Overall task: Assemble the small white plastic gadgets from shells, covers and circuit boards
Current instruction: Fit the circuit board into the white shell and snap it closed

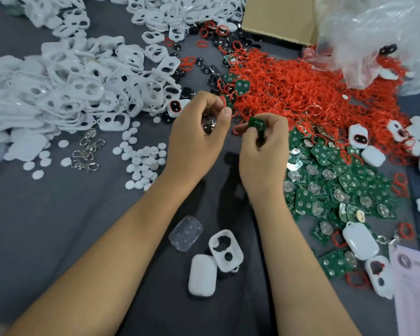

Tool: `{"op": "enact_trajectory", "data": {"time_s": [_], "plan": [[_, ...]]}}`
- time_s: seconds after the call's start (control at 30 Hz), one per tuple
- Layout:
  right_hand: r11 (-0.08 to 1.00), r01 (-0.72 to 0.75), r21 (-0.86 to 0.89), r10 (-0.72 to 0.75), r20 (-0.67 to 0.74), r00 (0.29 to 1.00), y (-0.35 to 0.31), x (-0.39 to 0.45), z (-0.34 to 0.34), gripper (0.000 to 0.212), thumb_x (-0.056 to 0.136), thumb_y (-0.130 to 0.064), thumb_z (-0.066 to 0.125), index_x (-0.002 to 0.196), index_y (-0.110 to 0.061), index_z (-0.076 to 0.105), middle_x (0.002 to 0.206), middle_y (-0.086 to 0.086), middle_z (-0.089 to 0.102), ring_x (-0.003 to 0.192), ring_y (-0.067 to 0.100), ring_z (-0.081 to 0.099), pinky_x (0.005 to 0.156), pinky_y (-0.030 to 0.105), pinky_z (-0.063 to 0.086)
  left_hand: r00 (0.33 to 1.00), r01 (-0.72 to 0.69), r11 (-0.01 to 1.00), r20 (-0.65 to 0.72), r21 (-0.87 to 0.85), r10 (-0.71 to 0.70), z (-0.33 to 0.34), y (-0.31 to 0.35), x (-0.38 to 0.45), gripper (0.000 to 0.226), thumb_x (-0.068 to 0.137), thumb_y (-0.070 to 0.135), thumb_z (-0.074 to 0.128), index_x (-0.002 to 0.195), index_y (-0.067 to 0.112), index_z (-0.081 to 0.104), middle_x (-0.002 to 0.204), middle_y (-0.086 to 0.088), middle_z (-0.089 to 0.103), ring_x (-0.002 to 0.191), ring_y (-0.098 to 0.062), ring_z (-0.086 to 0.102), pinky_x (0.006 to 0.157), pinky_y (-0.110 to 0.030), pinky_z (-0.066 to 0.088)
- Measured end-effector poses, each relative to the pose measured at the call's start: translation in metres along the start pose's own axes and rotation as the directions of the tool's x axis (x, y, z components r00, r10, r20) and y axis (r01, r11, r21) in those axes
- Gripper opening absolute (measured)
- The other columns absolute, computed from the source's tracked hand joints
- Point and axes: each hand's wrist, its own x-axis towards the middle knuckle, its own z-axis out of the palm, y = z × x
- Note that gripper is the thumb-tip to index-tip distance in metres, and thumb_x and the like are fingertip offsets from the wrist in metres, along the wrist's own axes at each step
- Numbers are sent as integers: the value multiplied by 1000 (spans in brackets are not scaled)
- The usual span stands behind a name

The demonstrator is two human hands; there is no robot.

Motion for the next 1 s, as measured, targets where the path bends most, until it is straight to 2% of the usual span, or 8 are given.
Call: {"op": "enact_trajectory", "data": {"time_s": [0.13,0.27,0.4,0.57,0.67,0.8,0.9,1.0], "plan": [[975,167,-148,-162,41,986,-4,-13,-11,18,96,0,59,111,-5,68,102,4,65,86,-1,57,76,12,43,993,-116,986,-2,123,117,-19,8,-20,12,100,17,64,102,5,64,97,3,62,91,-11,56,83,-15,40],[945,243,-221,-228,91,969,-7,-38,-32,22,97,-7,63,115,-12,74,104,10,64,82,2,53,78,7,36,989,-145,970,15,195,145,-49,11,-61,8,98,16,64,101,8,65,100,2,63,92,-11,54,83,-13,36],[942,216,-258,-181,155,971,-7,-73,-57,30,97,-23,69,127,-22,67,98,-16,61,76,0,56,75,10,41,996,-87,956,35,282,80,-86,10,-116,6,93,22,66,98,19,63,100,15,60,96,-11,56,80,-13,39],[932,140,-334,-96,146,985,-6,-124,-89,16,94,-35,69,109,-36,67,84,-27,64,65,7,59,64,20,47,994,-53,922,109,383,12,-116,11,-160,10,87,36,60,87,26,57,88,16,57,90,-6,47,70,-9,35],[919,97,-383,-62,103,993,-6,-146,-102,10,93,-31,72,103,-32,71,83,-16,69,67,12,63,69,38,56,987,-60,904,158,423,-8,-124,12,-171,16,86,39,59,79,27,51,78,12,54,83,-8,46,61,-23,39],[850,106,-517,-88,60,994,-7,-155,-103,9,94,-31,69,102,-29,72,89,-11,69,77,15,63,65,32,47,963,-172,847,268,503,35,-128,14,-175,23,86,36,68,74,22,54,69,10,46,74,-14,45,60,-30,37],[787,108,-608,-91,58,994,-7,-154,-99,14,96,-28,67,107,-26,74,105,-5,65,86,12,57,65,29,36,960,-158,853,280,497,15,-128,16,-175,21,86,35,71,84,23,54,70,14,44,70,-9,46,61,-25,35],[820,135,-556,-121,63,991,-9,-156,-99,17,98,-24,66,112,-23,74,111,-2,62,84,0,46,67,29,37,971,-1,953,229,304,-72,-133,12,-177,15,88,25,54,101,27,47,84,15,50,80,-3,51,68,-17,37]]}}
